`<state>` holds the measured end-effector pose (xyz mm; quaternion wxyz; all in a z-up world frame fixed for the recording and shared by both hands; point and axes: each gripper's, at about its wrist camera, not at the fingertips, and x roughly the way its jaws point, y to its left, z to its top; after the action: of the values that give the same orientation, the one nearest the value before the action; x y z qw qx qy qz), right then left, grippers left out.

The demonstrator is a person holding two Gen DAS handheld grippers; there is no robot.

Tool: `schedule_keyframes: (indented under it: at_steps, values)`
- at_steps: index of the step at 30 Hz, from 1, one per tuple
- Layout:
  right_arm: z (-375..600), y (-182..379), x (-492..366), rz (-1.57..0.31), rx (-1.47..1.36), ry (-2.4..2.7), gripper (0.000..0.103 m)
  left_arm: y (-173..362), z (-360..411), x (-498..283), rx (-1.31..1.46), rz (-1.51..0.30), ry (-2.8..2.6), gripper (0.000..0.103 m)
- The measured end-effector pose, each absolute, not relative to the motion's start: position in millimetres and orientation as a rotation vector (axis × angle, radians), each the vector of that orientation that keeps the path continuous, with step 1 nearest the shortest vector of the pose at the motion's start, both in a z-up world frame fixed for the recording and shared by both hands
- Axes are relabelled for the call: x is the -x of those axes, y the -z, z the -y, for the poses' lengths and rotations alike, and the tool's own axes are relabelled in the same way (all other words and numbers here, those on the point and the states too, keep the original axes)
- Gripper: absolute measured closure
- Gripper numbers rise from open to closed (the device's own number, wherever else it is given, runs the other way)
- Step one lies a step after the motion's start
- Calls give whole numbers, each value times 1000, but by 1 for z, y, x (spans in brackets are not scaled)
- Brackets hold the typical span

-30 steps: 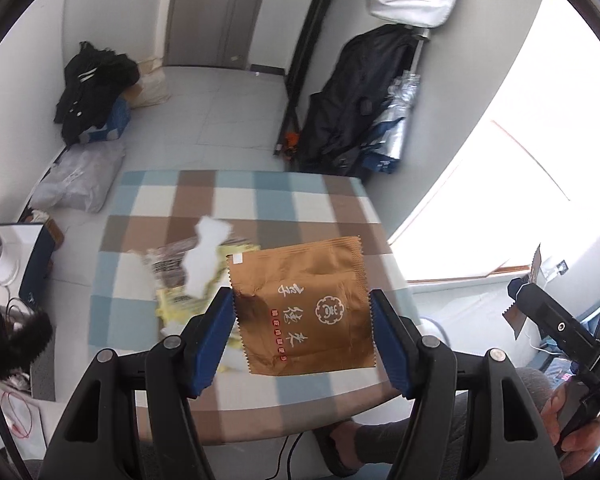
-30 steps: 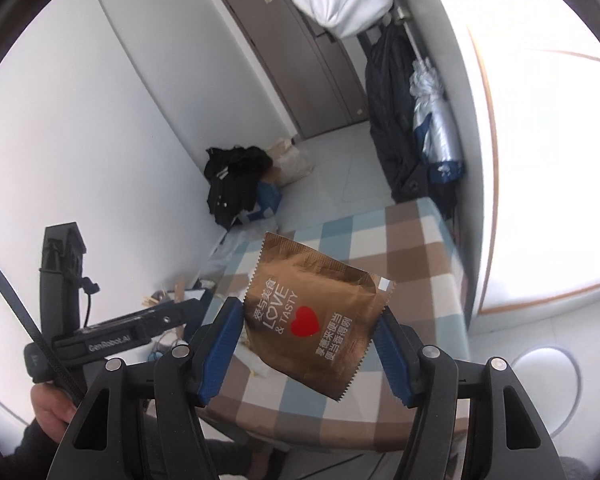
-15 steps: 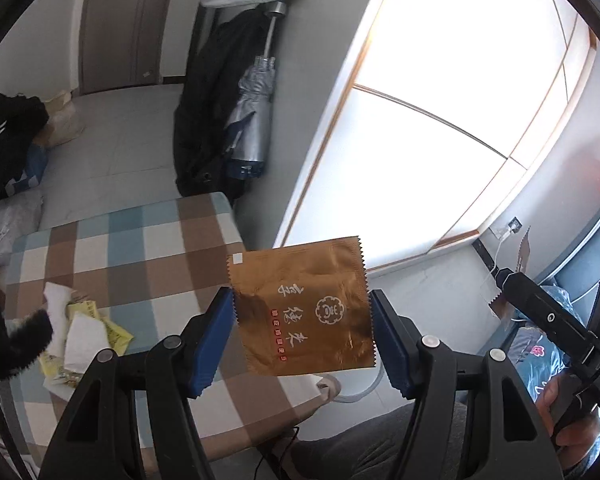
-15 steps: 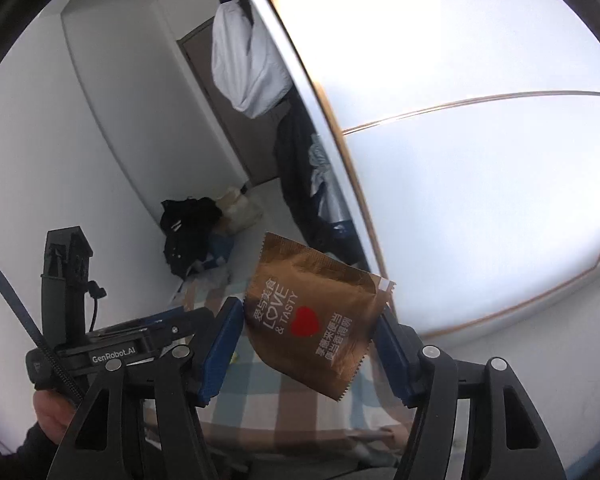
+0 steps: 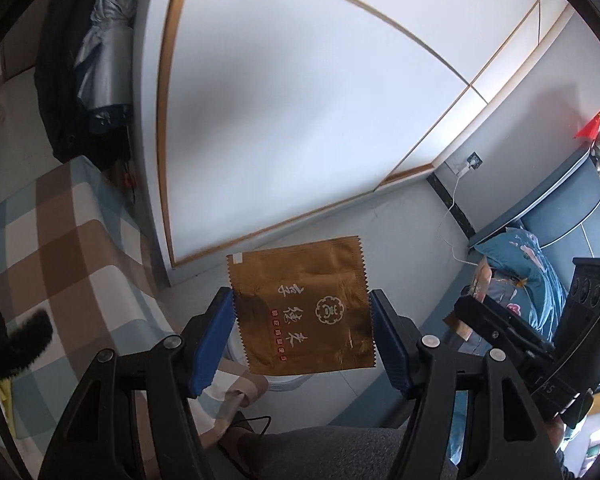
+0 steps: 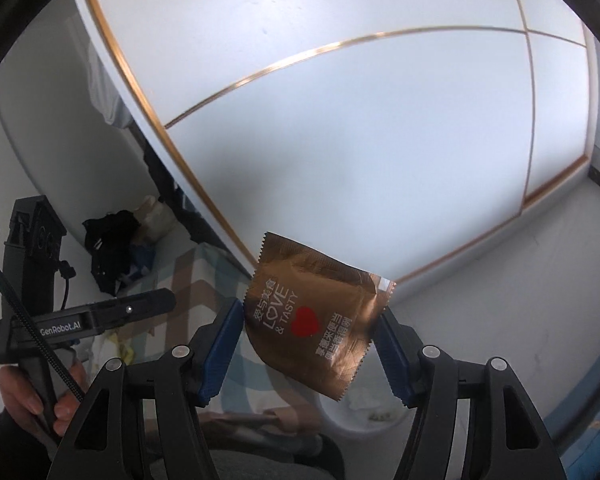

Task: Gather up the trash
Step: 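Carry both packets over the white bin and open the right gripper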

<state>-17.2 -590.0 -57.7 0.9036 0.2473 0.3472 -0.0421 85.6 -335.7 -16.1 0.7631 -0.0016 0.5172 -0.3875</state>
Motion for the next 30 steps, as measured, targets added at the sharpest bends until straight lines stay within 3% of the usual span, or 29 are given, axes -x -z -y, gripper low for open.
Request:
schedule_keyframes:
  at_steps: [9, 21, 30]
  values:
    - [618, 159, 10, -909, -626, 161, 38, 82, 381, -105, -23, -1340, 903, 40]
    - [597, 278, -36, -1160, -699, 73, 38, 115, 396, -120, -27, -1460, 901, 40]
    - [596, 313, -55, -1232, -706, 35, 35, 131, 400, -124, -16, -1519, 875, 40]
